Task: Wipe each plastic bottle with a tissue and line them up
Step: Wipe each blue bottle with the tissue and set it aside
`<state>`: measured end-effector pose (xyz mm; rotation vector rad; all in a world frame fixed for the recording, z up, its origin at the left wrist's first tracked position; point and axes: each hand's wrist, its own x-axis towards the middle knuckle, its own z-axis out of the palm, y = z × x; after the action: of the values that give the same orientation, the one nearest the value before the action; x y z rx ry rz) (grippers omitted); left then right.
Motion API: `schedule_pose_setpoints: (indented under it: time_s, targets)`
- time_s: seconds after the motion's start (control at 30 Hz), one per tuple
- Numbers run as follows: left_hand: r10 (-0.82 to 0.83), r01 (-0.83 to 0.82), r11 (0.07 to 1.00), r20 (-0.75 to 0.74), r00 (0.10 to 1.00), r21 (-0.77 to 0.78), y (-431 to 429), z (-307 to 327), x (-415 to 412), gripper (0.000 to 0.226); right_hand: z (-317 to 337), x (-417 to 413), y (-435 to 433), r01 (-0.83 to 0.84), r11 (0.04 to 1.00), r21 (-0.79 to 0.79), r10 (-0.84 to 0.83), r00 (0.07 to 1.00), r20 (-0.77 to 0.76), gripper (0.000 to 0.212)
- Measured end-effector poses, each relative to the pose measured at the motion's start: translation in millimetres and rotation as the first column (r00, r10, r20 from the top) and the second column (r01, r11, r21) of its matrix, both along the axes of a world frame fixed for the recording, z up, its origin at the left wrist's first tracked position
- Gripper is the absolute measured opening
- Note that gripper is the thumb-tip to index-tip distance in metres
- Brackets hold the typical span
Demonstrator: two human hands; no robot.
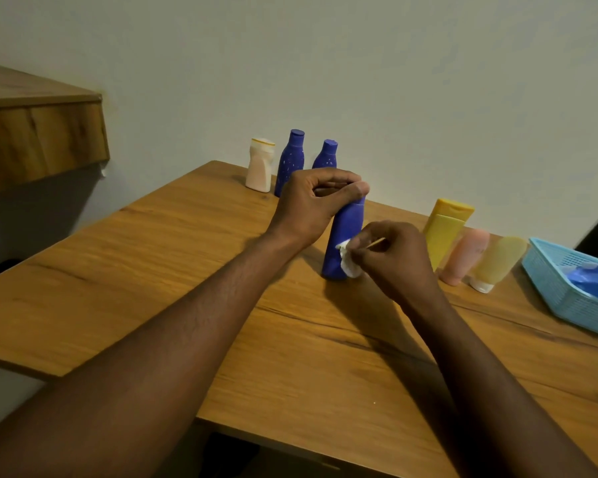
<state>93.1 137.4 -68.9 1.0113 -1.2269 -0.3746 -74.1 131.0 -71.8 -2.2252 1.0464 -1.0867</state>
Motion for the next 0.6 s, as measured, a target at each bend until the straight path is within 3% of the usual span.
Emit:
schedule_pose_setpoints:
  time_s: [0.13,0.33,0.4,0.5,0.6]
  targets:
    - [-0.001,0.002,1.0,-0.013,1.0,0.022,-1.5,1.2,3.3,0.026,-3.9,4.1,-0.7,-0.045,0.996,0.074,0.063,0.962,-0.266,0.015]
    - [-0.006,0.006,0.999,-0.006,1.0,0.052,-1.4,2.4,4.2,0.028,3.4,2.9,4.9,0.046,0.991,-0.125,-0.036,0.997,0.075,0.009]
    - [-0.002,0.002,0.998,0.001,1.0,0.055,-1.8,2.1,4.5,0.029,4.5,2.5,4.6,0.038,0.988,-0.153,-0.022,0.994,0.105,0.011]
    - [-0.005,0.006,0.998,-0.015,1.0,0.065,-1.9,1.9,4.7,0.029,3.1,1.6,5.3,-0.031,0.99,-0.135,0.03,1.0,-0.011,0.015]
    - [-0.009,0.012,0.997,-0.034,0.999,0.071,-2.0,2.9,6.8,0.029,2.6,4.2,3.3,-0.084,0.996,0.029,0.088,0.966,-0.243,0.019]
